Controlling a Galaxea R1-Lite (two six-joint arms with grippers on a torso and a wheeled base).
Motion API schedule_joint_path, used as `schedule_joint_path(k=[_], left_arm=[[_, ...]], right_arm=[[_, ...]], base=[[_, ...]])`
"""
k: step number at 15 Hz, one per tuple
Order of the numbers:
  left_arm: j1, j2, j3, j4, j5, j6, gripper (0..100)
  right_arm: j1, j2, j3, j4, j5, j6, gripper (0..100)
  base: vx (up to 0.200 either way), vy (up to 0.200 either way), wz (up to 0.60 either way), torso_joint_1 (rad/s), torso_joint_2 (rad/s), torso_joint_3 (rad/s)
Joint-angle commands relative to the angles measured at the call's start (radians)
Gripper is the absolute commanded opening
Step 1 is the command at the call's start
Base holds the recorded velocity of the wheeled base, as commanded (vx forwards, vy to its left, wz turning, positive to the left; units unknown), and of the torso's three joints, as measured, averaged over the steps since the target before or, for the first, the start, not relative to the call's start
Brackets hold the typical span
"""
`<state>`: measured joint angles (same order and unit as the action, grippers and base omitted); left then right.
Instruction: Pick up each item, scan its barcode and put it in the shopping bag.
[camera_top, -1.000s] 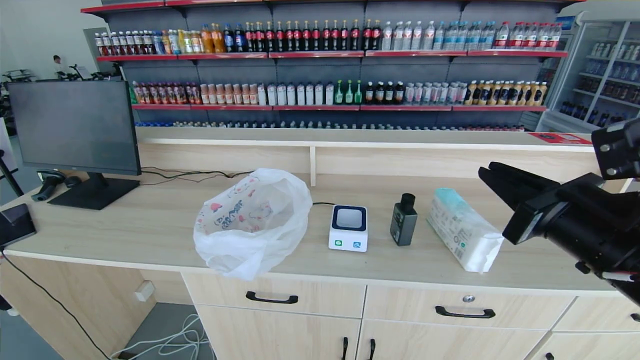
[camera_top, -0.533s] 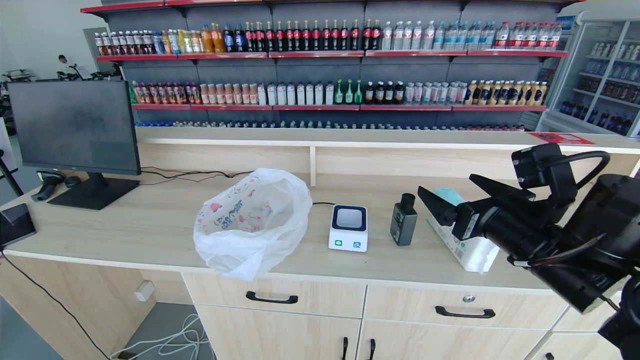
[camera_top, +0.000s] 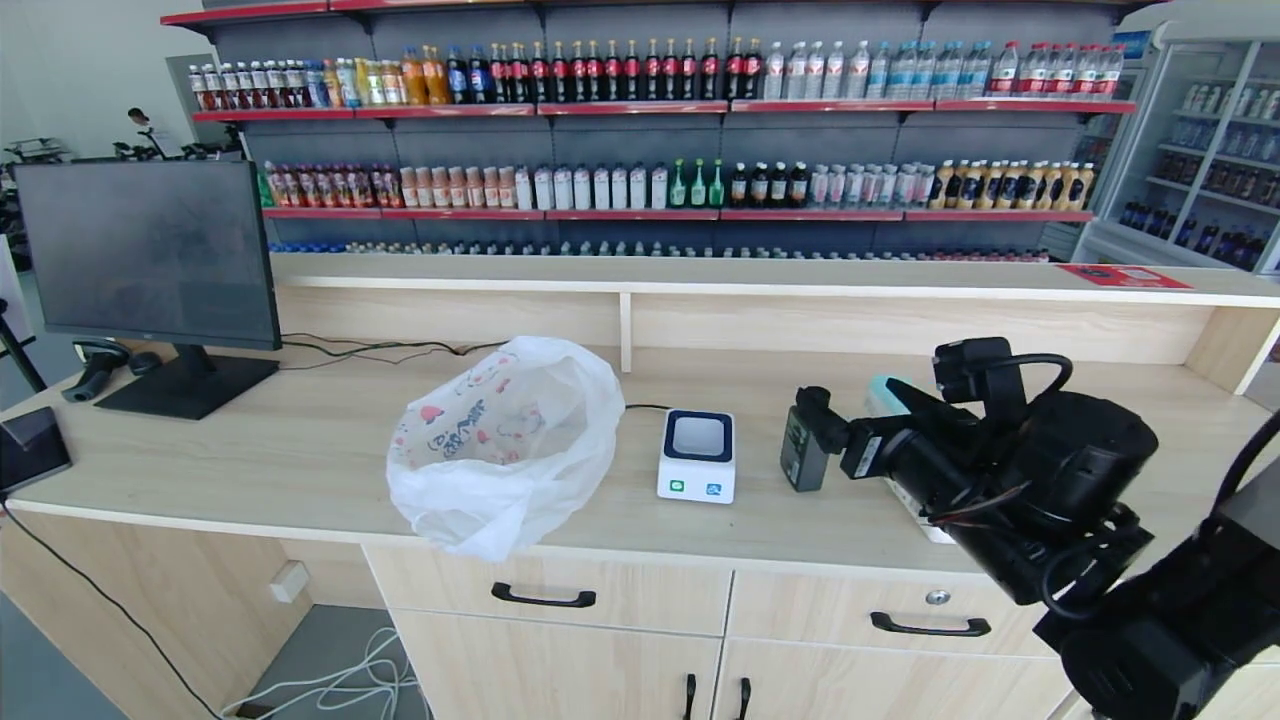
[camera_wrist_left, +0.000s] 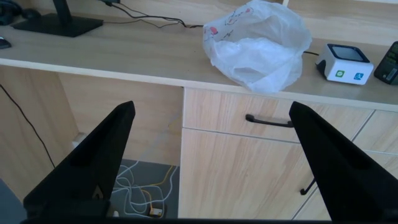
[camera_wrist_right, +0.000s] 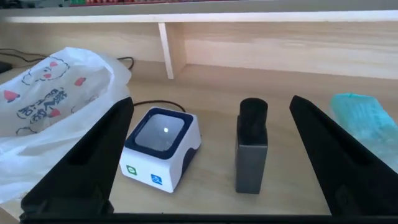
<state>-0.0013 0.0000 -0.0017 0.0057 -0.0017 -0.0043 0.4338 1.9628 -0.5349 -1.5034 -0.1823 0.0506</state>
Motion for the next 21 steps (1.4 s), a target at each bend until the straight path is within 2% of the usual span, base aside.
schedule_joint_path(k=[1, 8, 13, 21], left_arm=[[0.000, 0.000, 0.000, 0.000, 0.000, 0.000, 100], [0.000, 0.000, 0.000, 0.000, 0.000, 0.000, 100], [0.000, 0.000, 0.000, 0.000, 0.000, 0.000, 100], [0.000, 0.000, 0.000, 0.000, 0.000, 0.000, 100]], right_arm=[[0.016, 0.171, -0.111, -0.067, -0.026, 0.020, 100], [-0.007, 0.231, -0.157, -0.067, -0.039, 0.020, 100], [-0.086, 0.320, -0.189, -0.067, -0.039, 0.015, 100], [-0.109, 0.409, -0.251, -0.067, -0.039, 0.015, 100]], base=[[0.000, 0.000, 0.00, 0.000, 0.00, 0.000], [0.000, 0.000, 0.00, 0.000, 0.00, 0.000], [0.000, 0.000, 0.00, 0.000, 0.00, 0.000], [0.000, 0.000, 0.00, 0.000, 0.00, 0.000]])
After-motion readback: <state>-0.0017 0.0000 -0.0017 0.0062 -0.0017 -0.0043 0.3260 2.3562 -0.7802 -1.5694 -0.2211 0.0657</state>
